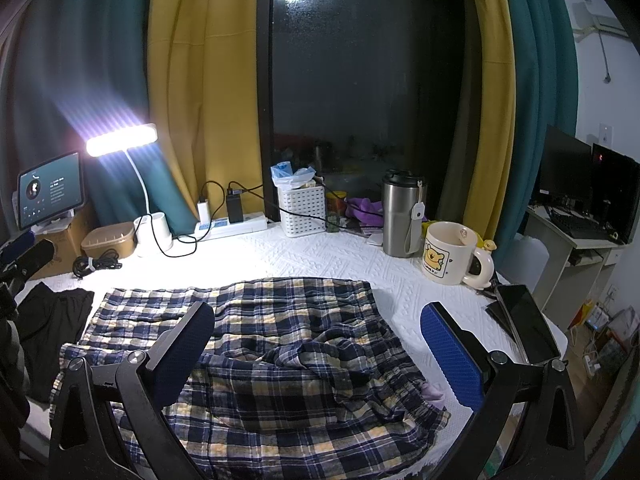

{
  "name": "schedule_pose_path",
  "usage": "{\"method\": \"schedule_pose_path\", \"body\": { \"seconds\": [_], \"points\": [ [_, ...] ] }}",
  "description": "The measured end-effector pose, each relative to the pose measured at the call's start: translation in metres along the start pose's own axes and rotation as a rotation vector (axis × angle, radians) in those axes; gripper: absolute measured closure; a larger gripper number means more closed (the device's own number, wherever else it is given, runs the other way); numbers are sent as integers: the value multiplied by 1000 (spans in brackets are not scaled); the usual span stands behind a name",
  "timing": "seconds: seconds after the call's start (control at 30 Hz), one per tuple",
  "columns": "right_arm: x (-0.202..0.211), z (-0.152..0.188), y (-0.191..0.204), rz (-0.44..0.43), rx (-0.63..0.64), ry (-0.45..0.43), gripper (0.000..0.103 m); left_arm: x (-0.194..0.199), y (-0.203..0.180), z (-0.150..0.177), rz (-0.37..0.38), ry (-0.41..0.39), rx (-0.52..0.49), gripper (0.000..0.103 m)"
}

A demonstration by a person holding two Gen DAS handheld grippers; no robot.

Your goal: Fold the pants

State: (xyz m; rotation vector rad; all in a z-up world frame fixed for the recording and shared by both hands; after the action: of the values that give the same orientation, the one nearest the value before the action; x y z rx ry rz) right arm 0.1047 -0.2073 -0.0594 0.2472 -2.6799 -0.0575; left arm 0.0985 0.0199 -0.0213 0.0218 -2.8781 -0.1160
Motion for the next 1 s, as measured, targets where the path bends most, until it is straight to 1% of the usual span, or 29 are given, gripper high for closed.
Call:
{"method": "schedule_pose_path", "body": {
  "seconds": [0.83, 1.0],
  "points": [
    [-3, 1, -3, 3, -7, 8, 0, 3, 1, -6, 0, -11, 1, 1],
    [-13, 2, -5, 3, -11, 21, 0, -1, 2, -6, 2, -3, 5, 1]
  ]
}}
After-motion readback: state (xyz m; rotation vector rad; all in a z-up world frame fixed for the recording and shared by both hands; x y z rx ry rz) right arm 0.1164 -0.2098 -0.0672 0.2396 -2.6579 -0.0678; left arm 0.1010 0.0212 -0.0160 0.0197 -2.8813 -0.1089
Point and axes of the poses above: each gripper's, at about its wrist camera, not at the fingertips, and x roughly against the way its jaws point, y to its left, z to its underside, the point moved 10 cm from there along -x, roughly the way its jaws point, and after that the axes turned 7 degrees about -x, right-handed, at the moved point
